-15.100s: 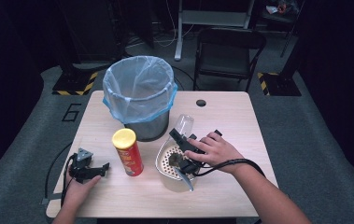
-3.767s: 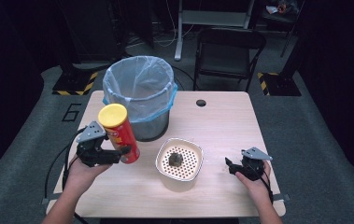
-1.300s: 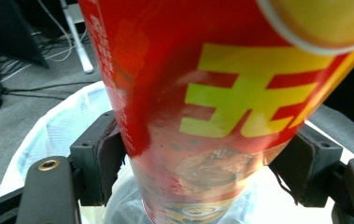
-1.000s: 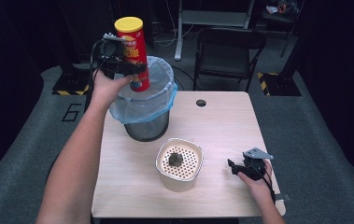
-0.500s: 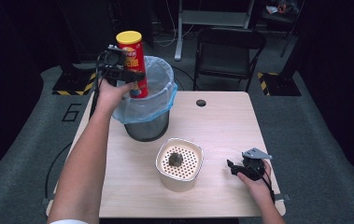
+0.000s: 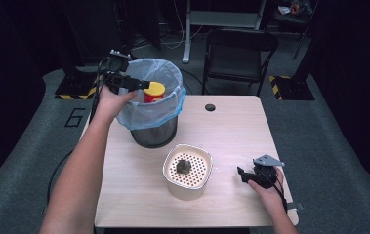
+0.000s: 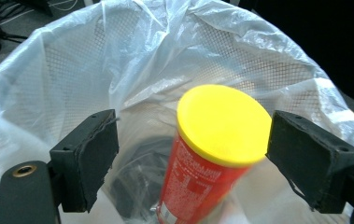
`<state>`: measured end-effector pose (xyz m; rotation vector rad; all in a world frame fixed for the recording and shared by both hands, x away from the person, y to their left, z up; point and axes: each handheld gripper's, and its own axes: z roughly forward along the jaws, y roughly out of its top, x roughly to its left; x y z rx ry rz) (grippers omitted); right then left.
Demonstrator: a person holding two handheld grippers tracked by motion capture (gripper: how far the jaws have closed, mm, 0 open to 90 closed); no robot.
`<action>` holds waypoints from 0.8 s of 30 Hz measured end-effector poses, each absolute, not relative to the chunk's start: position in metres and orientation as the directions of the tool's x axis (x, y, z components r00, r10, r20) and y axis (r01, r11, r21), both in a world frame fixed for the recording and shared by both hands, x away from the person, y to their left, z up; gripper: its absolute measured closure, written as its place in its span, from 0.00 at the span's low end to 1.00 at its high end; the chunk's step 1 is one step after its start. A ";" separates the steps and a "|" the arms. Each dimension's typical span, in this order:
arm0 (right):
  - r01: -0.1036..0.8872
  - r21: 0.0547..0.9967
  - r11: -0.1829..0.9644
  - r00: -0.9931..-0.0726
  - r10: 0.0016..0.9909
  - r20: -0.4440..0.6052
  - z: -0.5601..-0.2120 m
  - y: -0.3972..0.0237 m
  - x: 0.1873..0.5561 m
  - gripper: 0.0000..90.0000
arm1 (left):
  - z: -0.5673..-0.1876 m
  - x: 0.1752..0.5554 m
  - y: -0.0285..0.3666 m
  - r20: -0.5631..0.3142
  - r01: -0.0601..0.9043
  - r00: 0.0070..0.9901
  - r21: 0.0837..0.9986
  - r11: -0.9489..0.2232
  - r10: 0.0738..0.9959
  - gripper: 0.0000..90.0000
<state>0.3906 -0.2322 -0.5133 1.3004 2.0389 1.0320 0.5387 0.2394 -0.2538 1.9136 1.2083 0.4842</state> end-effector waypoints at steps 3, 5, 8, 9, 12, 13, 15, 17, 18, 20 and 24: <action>0.526 0.810 0.260 -0.419 0.908 -0.020 -0.513 -0.232 0.390 0.28 | -0.251 0.532 0.243 -0.069 0.556 0.492 0.792 -0.252 0.868 0.20; 0.527 0.812 0.252 -0.409 0.912 -0.017 -0.513 -0.231 0.390 0.28 | -0.249 0.527 0.244 -0.067 0.554 0.492 0.793 -0.253 0.868 0.21; 0.527 0.812 0.251 -0.408 0.913 -0.018 -0.513 -0.231 0.390 0.28 | -0.246 0.517 0.248 -0.068 0.542 0.519 0.797 -0.266 0.852 0.25; 0.527 0.812 0.251 -0.408 0.913 -0.017 -0.513 -0.231 0.390 0.28 | -0.246 0.513 0.249 -0.066 0.537 0.525 0.799 -0.270 0.849 0.25; 0.527 0.809 0.258 -0.414 0.910 -0.021 -0.513 -0.232 0.390 0.28 | -0.245 0.500 0.252 -0.067 0.519 0.548 0.809 -0.275 0.834 0.28; 0.527 0.809 0.260 -0.415 0.909 -0.022 -0.513 -0.232 0.390 0.28 | -0.244 0.496 0.254 -0.069 0.511 0.556 0.815 -0.275 0.828 0.28; 0.528 0.812 0.250 -0.406 0.914 -0.018 -0.513 -0.231 0.390 0.28 | -0.245 0.486 0.259 -0.073 0.493 0.573 0.826 -0.272 0.816 0.30; 0.528 0.810 0.255 -0.410 0.912 -0.020 -0.513 -0.231 0.390 0.28 | -0.247 0.478 0.264 -0.080 0.482 0.585 0.835 -0.266 0.807 0.32; 0.527 0.810 0.257 -0.415 0.910 -0.018 -0.513 -0.232 0.390 0.28 | -0.248 0.474 0.266 -0.087 0.484 0.590 0.834 -0.265 0.803 0.32; 0.530 0.808 0.258 -0.415 0.910 -0.018 -0.514 -0.231 0.390 0.28 | -0.251 0.466 0.271 -0.096 0.480 0.600 0.837 -0.262 0.794 0.34; 0.529 0.809 0.257 -0.413 0.910 -0.019 -0.513 -0.231 0.390 0.28 | -0.256 0.449 0.280 -0.096 0.463 0.621 0.845 -0.266 0.778 0.36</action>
